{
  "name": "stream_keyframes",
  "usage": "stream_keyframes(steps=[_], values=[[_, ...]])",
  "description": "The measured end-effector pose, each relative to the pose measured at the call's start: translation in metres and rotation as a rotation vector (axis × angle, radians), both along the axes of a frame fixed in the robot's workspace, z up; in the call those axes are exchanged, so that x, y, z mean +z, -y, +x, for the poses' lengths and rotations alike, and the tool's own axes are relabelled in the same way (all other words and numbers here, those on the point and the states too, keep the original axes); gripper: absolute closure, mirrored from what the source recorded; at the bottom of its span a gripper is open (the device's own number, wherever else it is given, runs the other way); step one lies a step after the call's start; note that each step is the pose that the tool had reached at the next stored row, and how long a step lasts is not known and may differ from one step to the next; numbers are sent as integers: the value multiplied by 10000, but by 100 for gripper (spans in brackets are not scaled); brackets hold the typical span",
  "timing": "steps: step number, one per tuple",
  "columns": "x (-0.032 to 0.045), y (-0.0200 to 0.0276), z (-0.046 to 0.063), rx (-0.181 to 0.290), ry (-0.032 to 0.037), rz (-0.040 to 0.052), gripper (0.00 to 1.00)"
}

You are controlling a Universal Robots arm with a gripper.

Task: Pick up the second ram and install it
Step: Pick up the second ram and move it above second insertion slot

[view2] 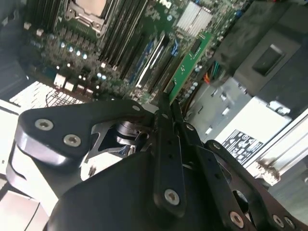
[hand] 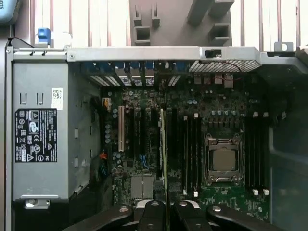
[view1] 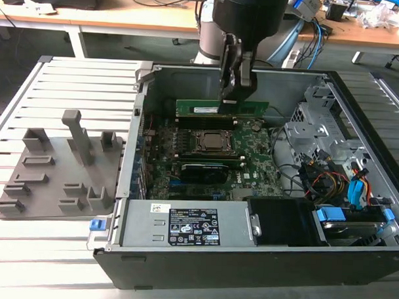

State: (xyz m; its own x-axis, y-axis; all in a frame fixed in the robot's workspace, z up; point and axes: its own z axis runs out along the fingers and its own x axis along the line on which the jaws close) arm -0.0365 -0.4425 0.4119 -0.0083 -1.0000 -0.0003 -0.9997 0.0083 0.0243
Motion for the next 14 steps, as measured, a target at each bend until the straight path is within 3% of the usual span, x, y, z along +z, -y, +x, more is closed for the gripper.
stream_keyframes(steps=[2, 3, 4, 5, 8, 11, 14], values=[[-10, -1, 42, -3, -7, 5, 86], [-20, -1, 55, -32, -10, 72, 86], [-25, -1, 58, -69, -9, 286, 86], [-36, -2, 62, -125, -8, 580, 86], [-72, -56, 82, -171, -10, 579, 86], [-88, -150, 98, -171, -9, 570, 86], [-152, -256, 134, -171, -16, 567, 86]])
